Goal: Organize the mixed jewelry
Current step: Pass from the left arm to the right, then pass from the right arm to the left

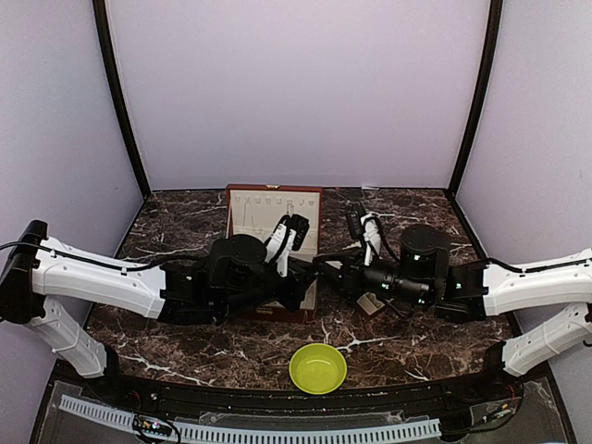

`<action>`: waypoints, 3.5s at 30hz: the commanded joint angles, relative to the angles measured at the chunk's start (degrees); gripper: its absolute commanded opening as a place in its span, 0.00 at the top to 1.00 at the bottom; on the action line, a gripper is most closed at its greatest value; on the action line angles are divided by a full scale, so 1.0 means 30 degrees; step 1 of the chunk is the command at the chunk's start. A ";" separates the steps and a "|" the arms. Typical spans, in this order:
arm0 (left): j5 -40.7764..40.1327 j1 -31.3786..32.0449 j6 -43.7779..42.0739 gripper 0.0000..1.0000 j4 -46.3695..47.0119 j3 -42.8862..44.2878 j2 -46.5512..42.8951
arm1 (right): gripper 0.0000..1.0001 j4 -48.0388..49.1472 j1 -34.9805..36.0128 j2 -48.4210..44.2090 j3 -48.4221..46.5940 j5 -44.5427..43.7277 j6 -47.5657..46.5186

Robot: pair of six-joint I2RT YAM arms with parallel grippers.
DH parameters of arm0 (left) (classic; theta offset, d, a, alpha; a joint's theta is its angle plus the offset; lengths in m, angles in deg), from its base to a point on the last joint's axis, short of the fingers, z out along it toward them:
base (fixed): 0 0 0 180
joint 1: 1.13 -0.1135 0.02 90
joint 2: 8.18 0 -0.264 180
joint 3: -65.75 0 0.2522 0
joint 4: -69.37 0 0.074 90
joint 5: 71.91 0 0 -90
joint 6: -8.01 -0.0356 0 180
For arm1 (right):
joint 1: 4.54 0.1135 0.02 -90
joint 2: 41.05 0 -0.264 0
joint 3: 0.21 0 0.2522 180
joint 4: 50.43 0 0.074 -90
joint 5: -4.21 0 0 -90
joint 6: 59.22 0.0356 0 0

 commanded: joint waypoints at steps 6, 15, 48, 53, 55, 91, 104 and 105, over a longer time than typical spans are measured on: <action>0.0084 -0.0011 -0.0896 0.88 0.2631 -0.0874 0.0331 | 1.00 -0.2194 0.0149 0.0299 -0.1943 -0.0142 0.0894; -0.0445 -0.0011 -0.0391 0.83 0.2851 -0.1490 0.0662 | 1.00 -0.3680 0.0148 -0.0199 -0.2842 -0.1412 0.1594; 0.0592 -0.0011 -0.0222 0.75 0.6269 -0.2808 0.2635 | 1.00 -0.3982 0.0148 -0.2181 -0.2932 -0.1251 0.2010; -0.0083 -0.0011 0.0088 0.82 0.6339 -0.3018 0.2522 | 1.00 -0.3813 0.0148 -0.2470 -0.2800 -0.1076 0.1987; -0.0236 -0.0011 0.0136 0.83 0.6534 -0.3149 0.2510 | 1.00 -0.3712 0.0134 -0.2556 -0.2741 -0.0897 0.1990; -0.2219 -0.0258 -0.0387 1.00 0.6650 -0.4420 -0.0042 | 1.00 -0.4210 0.0119 -0.1821 -0.1275 -0.1404 0.2176; -0.1082 -0.0442 -0.0885 1.00 0.0811 -0.3440 -0.2827 | 1.00 -0.2010 0.0075 0.0268 0.0920 -0.1329 0.2964; -0.0686 -0.0485 -0.0911 1.00 0.0571 -0.3281 -0.2873 | 1.00 -0.1457 0.0047 0.0310 0.1331 -0.1330 0.3113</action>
